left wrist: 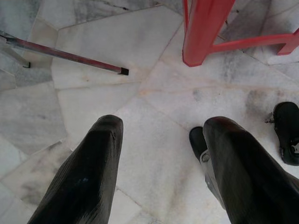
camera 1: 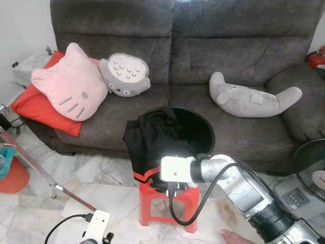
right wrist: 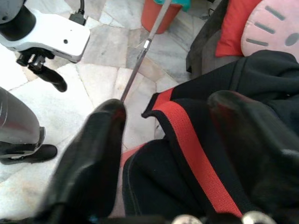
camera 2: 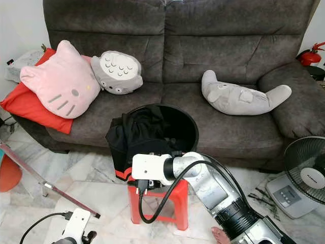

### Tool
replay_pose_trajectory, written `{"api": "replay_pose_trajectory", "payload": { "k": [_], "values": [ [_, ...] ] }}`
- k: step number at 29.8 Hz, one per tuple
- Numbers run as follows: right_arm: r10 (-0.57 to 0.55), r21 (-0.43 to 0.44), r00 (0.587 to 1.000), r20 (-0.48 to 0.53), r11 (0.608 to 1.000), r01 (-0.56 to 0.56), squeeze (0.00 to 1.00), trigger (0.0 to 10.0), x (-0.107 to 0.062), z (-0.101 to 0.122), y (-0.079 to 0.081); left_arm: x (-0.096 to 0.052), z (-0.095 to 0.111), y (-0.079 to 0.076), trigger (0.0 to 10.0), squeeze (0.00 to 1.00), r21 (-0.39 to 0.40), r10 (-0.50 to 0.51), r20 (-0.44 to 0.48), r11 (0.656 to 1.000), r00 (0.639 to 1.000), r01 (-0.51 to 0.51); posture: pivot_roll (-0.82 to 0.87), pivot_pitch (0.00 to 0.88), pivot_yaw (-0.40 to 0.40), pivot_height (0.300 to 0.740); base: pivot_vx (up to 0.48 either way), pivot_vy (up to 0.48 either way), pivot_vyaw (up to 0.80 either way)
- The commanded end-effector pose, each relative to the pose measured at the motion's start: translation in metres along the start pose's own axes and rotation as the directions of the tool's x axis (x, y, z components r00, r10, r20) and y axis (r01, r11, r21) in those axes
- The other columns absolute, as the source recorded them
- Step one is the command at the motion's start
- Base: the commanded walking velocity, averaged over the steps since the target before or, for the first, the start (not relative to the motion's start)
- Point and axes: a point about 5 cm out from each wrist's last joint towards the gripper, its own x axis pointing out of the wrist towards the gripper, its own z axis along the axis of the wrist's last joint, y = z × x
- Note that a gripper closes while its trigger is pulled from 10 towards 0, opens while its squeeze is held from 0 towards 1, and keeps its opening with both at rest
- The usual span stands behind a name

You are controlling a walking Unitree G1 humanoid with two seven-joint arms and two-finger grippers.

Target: Hang hanger

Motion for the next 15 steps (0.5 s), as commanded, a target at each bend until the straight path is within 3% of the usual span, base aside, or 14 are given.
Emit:
{"api": "replay_pose_trajectory", "payload": {
  "k": [1, 3, 4, 5, 6, 9, 15],
  "values": [
    [0.012, -0.009, 1.0, 0.007, 1.0, -0.011, 1.0, 10.0, 0.002, 0.003, -0.002, -0.001, -0.007, 0.001, 10.0, 0.0, -0.011, 0.003, -0.034, 1.0, 0.999, -0.004, -0.05, 0.0, 0.042, 0.74, 0.0, 0.0, 0.0],
    [-0.003, -0.021, 1.0, -0.004, 1.0, 0.003, 1.0, 10.0, 0.002, 0.002, -0.005, -0.001, -0.007, 0.001, 10.0, 0.0, -0.011, 0.003, -0.033, 1.0, 0.999, -0.004, -0.05, 0.0, 0.042, 0.74, 0.0, 0.0, 0.0],
    [-0.018, -0.026, 1.0, -0.014, 0.999, 0.018, 0.9, 10.0, 0.002, 0.0, -0.007, -0.001, -0.007, 0.001, 10.0, 0.0, -0.011, 0.004, -0.034, 1.0, 0.999, -0.004, -0.05, 0.0, 0.042, 0.74, 0.0, 0.0, 0.0],
    [-0.029, -0.029, 0.999, -0.021, 0.999, 0.029, 0.9, 10.0, 0.003, -0.001, -0.008, -0.001, -0.007, 0.001, 10.0, 0.0, -0.012, 0.004, -0.034, 1.0, 0.999, -0.004, -0.05, 0.0, 0.042, 0.74, 0.0, 0.0, 0.0],
    [-0.05, -0.044, 0.998, -0.041, 0.998, 0.048, 0.0, 10.0, 0.003, -0.003, -0.011, -0.001, -0.007, 0.001, 10.0, 0.0, -0.012, 0.004, -0.036, 1.0, 0.999, -0.004, -0.05, 0.0, 0.042, 0.74, 0.0, 0.0, 0.0],
    [-0.108, -0.053, 0.991, -0.074, 0.993, 0.104, 0.0, 10.0, 0.003, -0.01, -0.017, -0.001, -0.007, 0.004, 10.0, 0.0, -0.012, 0.005, -0.042, 1.0, 0.999, -0.006, -0.05, 0.0, 0.042, 0.74, 0.0, 0.0, 0.0],
    [-0.114, -0.049, 0.991, -0.072, 0.993, 0.111, 0.0, 10.0, 0.005, -0.012, -0.017, -0.002, -0.008, 0.008, 10.0, 0.0, -0.014, 0.011, -0.047, 1.0, 0.999, -0.011, -0.05, 0.0, 0.038, 0.74, 0.0, 0.0, 0.0]
  ]
}}
